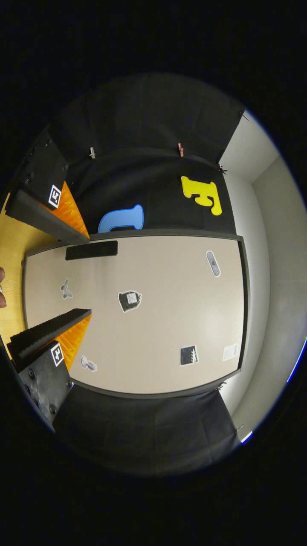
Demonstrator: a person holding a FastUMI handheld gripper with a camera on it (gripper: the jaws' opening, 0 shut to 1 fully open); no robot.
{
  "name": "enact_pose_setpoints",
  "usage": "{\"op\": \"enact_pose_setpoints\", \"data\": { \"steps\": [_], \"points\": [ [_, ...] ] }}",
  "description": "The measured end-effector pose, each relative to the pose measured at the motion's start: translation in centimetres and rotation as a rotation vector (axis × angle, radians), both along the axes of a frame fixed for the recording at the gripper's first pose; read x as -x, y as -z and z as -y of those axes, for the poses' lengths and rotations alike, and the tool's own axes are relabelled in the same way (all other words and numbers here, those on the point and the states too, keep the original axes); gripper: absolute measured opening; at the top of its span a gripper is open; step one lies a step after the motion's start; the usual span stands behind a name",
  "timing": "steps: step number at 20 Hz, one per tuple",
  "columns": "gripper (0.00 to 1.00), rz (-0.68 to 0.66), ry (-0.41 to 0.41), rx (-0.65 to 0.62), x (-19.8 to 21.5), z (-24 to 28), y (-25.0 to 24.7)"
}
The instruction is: Open the shoe cabinet door, grab the shoes and put them into the shoe cabinet, then close the shoe cabinet door.
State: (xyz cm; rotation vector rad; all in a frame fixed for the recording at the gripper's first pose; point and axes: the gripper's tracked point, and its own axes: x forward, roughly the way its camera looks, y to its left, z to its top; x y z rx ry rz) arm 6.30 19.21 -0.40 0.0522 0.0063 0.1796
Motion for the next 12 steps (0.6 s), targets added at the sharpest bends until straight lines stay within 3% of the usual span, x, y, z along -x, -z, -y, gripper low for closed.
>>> {"op": "enact_pose_setpoints", "data": {
  "steps": [9, 12],
  "points": [
    [0.97, -0.027, 0.004, -0.028, -7.5, -4.6, 3.6],
    [0.84, -0.04, 0.032, -0.018, -9.1, -5.2, 4.7]
  ]
}}
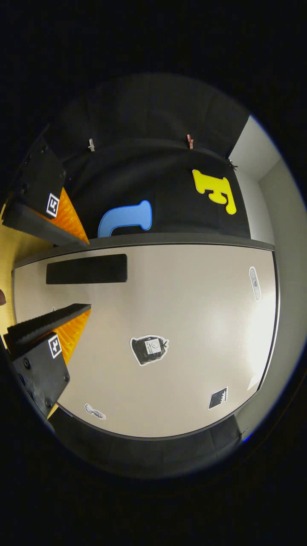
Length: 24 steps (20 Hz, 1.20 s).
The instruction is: Open the shoe cabinet door, grab the shoes and put them into the shoe cabinet, then close the shoe cabinet door.
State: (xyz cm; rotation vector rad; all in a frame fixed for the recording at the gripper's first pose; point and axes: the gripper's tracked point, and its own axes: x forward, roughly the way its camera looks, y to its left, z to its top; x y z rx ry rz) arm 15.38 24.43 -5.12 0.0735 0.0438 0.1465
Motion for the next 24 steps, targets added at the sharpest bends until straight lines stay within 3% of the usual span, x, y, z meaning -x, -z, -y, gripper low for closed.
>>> {"op": "enact_pose_setpoints", "data": {
  "steps": [5, 8, 15, 24],
  "points": [
    [0.42, -0.024, 0.041, 0.028, -1.6, -0.5, 1.5],
    [0.43, -0.005, 0.06, 0.069, -1.8, -0.4, 1.5],
    [0.2, -0.02, 0.035, 0.034, -0.9, -0.2, 1.5],
    [0.19, 0.009, -0.13, -0.038, 9.5, 2.9, 0.4]
  ]
}}
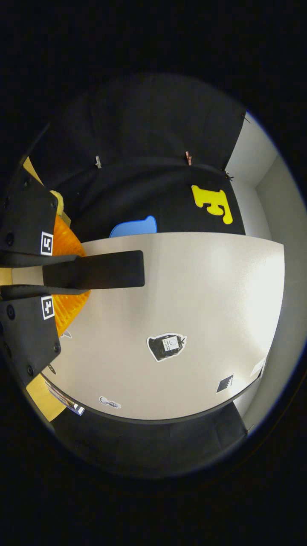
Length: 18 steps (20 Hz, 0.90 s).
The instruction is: Open the shoe cabinet door, grab the shoes and put them into the shoe cabinet, then close the shoe cabinet door.
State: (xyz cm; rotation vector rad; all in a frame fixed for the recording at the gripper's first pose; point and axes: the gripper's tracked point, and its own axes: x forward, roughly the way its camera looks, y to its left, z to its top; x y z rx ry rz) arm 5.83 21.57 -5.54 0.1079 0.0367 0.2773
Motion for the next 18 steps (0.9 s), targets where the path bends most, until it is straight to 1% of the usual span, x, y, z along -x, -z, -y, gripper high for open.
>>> {"op": "enact_pose_setpoints", "data": {
  "steps": [5, 12, 15, 18],
  "points": [
    [0.19, -0.02, -0.054, -0.004, 4.7, 3.2, -0.5],
    [0.19, -0.031, -0.083, 0.001, 9.9, 9.1, -0.4],
    [0.19, -0.04, -0.084, 0.02, 11.5, 12.3, -0.5],
    [0.19, -0.049, -0.062, 0.019, 12.6, 15.2, -0.4]
  ]
}}
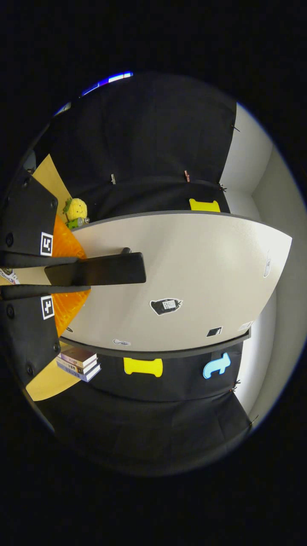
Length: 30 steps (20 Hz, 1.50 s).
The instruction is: Open the shoe cabinet door, grab the shoes and put them into the shoe cabinet, then close the shoe cabinet door.
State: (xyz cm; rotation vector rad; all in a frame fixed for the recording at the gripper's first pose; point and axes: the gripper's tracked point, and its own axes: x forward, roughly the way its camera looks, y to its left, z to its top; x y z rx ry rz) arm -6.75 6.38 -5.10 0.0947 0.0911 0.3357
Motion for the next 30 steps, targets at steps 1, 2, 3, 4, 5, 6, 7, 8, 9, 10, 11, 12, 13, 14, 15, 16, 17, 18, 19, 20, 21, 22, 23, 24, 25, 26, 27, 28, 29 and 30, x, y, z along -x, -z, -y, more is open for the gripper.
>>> {"op": "enact_pose_setpoints", "data": {
  "steps": [1, 2, 3, 4, 5, 6, 7, 8, 9, 10, 11, 12, 13, 14, 15, 16, 17, 18, 19, 20, 21, 22, 23, 24, 25, 26, 27, 28, 29, 30],
  "points": [
    [0.19, -0.006, 0.011, 0.002, 0.3, 1.0, 0.0],
    [0.19, -0.006, 0.026, 0.009, 0.6, 2.2, 0.0],
    [0.19, -0.008, 0.043, 0.016, 0.8, 3.3, 0.1],
    [0.19, -0.012, 0.064, 0.023, 1.1, 4.5, 0.1],
    [0.18, -0.014, 0.086, 0.024, 1.2, 5.6, 0.1],
    [0.18, -0.016, 0.102, 0.025, 1.3, 6.6, 0.1],
    [0.18, -0.02, 0.124, 0.023, 1.4, 7.7, 0.1],
    [0.18, -0.025, 0.142, 0.023, 1.5, 8.7, 0.2],
    [0.17, -0.028, 0.156, 0.025, 1.6, 9.6, 0.1],
    [0.17, -0.031, 0.166, 0.021, 1.6, 10.2, 0.1],
    [0.17, -0.035, 0.177, 0.017, 1.7, 11.0, 0.1],
    [0.17, -0.034, 0.187, 0.016, 1.8, 11.6, 0.1],
    [0.17, -0.036, 0.199, 0.014, 1.8, 12.3, 0.0],
    [0.17, -0.034, 0.211, 0.008, 1.9, 13.0, 0.0],
    [0.17, -0.036, 0.224, -0.001, 2.0, 13.6, 0.1],
    [0.16, -0.035, 0.239, -0.003, 2.0, 14.4, 0.1],
    [0.13, -0.03, 0.257, 0.004, 2.0, 15.3, 0.0],
    [0.12, -0.025, 0.275, 0.015, 2.0, 16.2, -0.1],
    [0.12, -0.022, 0.29, 0.013, 2.0, 16.9, -0.1],
    [0.12, -0.029, 0.288, -0.005, 2.2, 17.1, -0.2],
    [0.12, -0.037, 0.278, -0.029, 2.6, 16.7, -0.2],
    [0.12, -0.04, 0.273, -0.036, 2.9, 16.5, -0.3],
    [0.12, -0.039, 0.275, -0.032, 2.9, 16.6, -0.1],
    [0.12, -0.033, 0.283, -0.024, 3.0, 16.7, -0.2],
    [0.12, -0.028, 0.293, -0.011, 2.9, 16.8, -0.2],
    [0.12, -0.028, 0.299, -0.002, 3.1, 16.9, -0.1],
    [0.12, -0.031, 0.296, 0.002, 3.4, 16.7, 0.0],
    [0.12, -0.04, 0.282, 0.001, 3.9, 16.6, 0.1],
    [0.12, -0.056, 0.263, -0.001, 4.6, 16.7, 0.6],
    [0.12, -0.081, 0.245, -0.001, 5.7, 16.7, 1.2]
  ]
}}
